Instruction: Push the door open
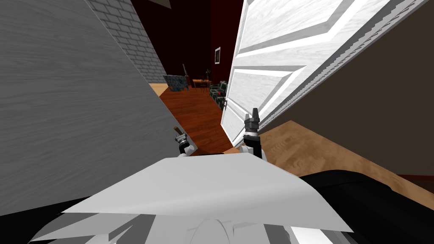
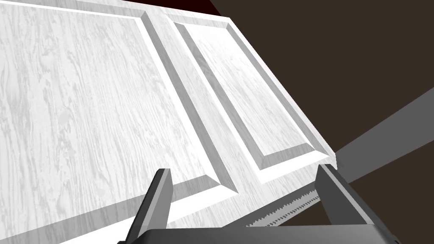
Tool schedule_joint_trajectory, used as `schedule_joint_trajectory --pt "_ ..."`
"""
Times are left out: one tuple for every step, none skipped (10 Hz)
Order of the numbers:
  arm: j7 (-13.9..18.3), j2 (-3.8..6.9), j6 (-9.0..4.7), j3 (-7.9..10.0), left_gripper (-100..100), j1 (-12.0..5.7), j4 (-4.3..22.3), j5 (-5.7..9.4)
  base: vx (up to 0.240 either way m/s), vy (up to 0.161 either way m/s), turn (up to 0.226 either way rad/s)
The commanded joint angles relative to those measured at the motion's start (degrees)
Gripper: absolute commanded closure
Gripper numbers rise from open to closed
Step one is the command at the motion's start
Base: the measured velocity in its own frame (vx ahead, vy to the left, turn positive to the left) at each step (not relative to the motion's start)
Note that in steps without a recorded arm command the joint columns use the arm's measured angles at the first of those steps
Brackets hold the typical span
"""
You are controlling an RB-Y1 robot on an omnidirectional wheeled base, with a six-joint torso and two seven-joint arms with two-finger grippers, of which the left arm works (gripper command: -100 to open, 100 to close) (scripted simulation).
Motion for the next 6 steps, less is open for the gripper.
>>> schedule_joint_trajectory --pt "-1.2 0.37 0.76 0.72 100 1.66 -2.9 0.36 0.0 0.0 0.0" --pt "-1.5 0.13 0.45 2.19 100 1.39 -2.8 0.71 0.057 -0.005 -0.025" --pt "-1.6 0.01 0.3 2.93 100 1.26 -2.7 0.88 0.097 0.014 -0.029" --pt "-1.7 -0.13 0.16 3.61 100 1.13 -2.5 1.05 0.102 0.031 -0.033" --pt "-1.8 -0.29 0.02 4.28 100 1.01 -2.4 1.21 0.109 0.018 -0.031" --pt "-1.9 -0.44 -0.12 4.94 100 0.89 -2.2 1.36 0.11 0.008 -0.018"
